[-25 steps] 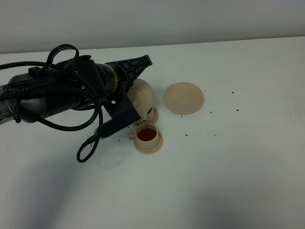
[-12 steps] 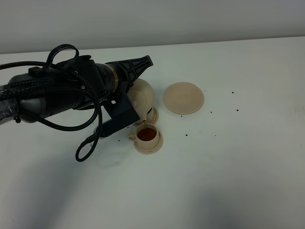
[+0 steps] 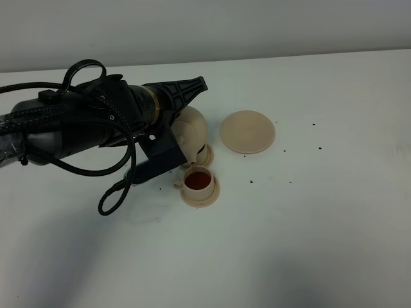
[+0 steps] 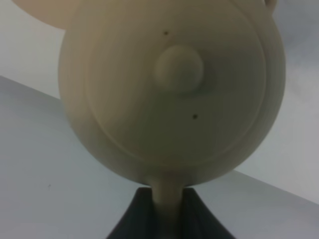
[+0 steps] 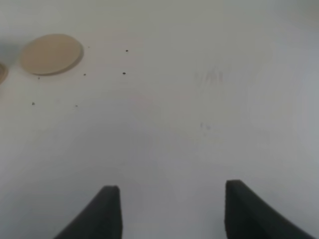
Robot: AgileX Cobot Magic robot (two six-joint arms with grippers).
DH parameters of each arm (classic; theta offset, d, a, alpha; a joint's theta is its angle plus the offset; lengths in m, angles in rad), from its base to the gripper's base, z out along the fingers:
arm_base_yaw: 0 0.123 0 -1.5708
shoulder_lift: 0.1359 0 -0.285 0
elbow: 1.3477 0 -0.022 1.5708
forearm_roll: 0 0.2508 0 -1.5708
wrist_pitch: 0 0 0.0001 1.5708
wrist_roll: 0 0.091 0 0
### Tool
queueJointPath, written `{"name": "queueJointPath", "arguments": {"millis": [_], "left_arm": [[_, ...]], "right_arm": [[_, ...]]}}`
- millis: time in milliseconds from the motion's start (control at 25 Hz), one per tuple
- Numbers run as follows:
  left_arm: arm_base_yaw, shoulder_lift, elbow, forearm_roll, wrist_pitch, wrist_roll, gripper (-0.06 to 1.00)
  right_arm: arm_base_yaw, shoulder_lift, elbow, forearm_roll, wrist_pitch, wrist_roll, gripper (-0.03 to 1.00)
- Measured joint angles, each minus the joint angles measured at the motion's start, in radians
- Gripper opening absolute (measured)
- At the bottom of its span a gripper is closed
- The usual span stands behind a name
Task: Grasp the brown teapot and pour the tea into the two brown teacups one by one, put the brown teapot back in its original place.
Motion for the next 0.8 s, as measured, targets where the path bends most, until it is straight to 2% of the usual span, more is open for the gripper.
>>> {"name": "queueJointPath", "arguments": {"millis": [800], "left_arm": [[0.000, 0.000, 0.000, 0.002, -0.020, 0.033, 0.15]], "right_arm": [[0.000, 0.000, 0.000, 0.000, 0.000, 0.000, 0.49]]}}
